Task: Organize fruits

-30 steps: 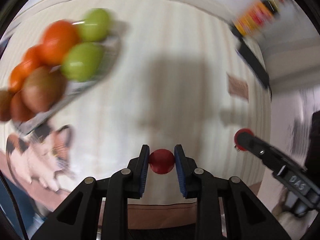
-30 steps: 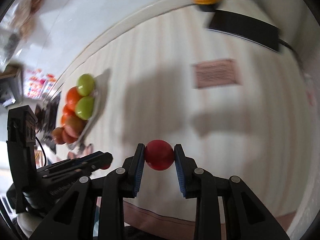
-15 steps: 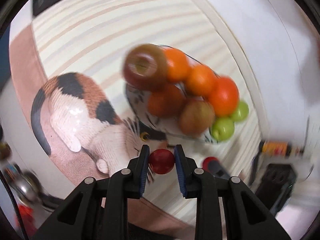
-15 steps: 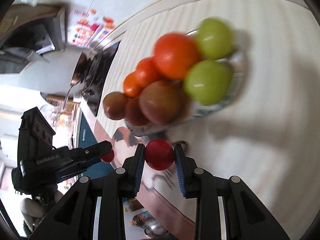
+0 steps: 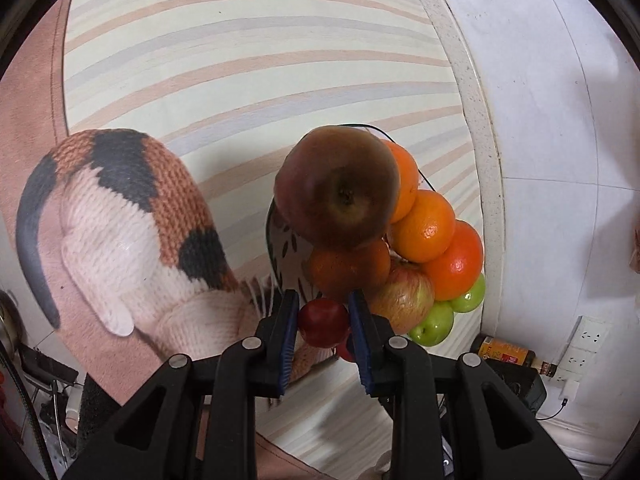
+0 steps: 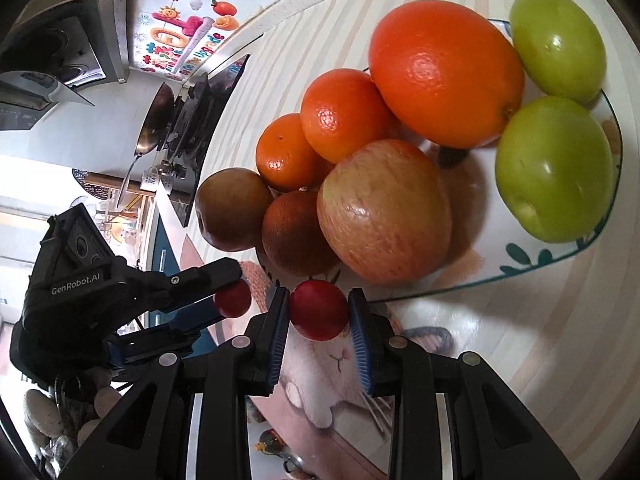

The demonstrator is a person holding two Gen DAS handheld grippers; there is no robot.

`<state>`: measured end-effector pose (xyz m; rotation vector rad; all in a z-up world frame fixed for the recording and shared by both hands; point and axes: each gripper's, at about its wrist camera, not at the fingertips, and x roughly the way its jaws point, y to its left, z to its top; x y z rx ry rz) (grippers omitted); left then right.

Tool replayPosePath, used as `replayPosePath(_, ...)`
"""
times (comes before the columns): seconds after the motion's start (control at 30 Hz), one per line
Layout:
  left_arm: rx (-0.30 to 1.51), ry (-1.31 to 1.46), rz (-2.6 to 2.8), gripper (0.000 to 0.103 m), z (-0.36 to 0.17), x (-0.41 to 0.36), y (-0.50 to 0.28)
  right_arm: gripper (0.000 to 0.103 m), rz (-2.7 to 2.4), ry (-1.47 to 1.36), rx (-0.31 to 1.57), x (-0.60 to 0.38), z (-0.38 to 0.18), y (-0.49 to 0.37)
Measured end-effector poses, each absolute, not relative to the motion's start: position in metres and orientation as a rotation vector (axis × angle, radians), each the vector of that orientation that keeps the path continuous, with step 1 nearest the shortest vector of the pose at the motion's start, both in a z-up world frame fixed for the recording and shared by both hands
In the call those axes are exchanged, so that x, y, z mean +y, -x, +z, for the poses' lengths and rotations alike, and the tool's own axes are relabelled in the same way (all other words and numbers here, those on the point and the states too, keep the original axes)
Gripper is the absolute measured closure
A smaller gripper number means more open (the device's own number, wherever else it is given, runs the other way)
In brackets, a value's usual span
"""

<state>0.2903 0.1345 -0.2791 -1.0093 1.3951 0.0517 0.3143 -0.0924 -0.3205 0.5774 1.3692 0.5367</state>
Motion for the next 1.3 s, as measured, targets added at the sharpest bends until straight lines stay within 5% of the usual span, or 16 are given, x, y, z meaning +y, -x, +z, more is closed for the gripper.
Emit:
replayPosePath(0.3, 1.382, 0.936, 0.043, 0.077, -0.279, 0.123, -0.304, 0.070, 0.520, -0.530, 1.369, -0.087, -0.320, -0.319)
replayPosePath(0.47, 1.398, 0.861, 0.064, 0.076, -0.277, 0.117, -0.307, 0.041, 0.536, -0.513, 1.347, -0.082, -0.311, -0.317)
replayPosePath(0.63, 1.391, 0.822, 0.068, 0.075, -0.270, 0.116, -0.304, 0.037, 0.541, -0.483, 1.328, -0.079, -0.303, -0.314)
replayPosePath(0.67, 1.385, 0.812, 0.065, 0.072, -0.267, 0.116, -0.304, 0.036, 0.549, -0.482, 1.330, -0.079, -0.301, -0.313)
replayPosePath(0.73, 1.376, 0.771, 0.067, 0.044, -0.258, 0.116, -0.303, 0.028, 0.549, -0.472, 1.326, -0.078, -0.294, -0.311)
replayPosePath(0.8, 1.349, 0.705, 0.065, 0.030, -0.243, 0.115, -0.300, 0.016, 0.545, -0.440, 1.314, -0.083, -0.281, -0.306)
replayPosePath(0.93, 1.320, 0.546, 0.094, 0.011, -0.215, 0.108, -0.291, 0.010, 0.474, -0.307, 1.284, -0.095, -0.252, -0.296)
replayPosePath(1.3, 1.218, 0.192, 0.281, 0.008, -0.163, 0.075, -0.237, 0.004, 0.223, 0.046, 1.151, -0.144, -0.179, -0.281)
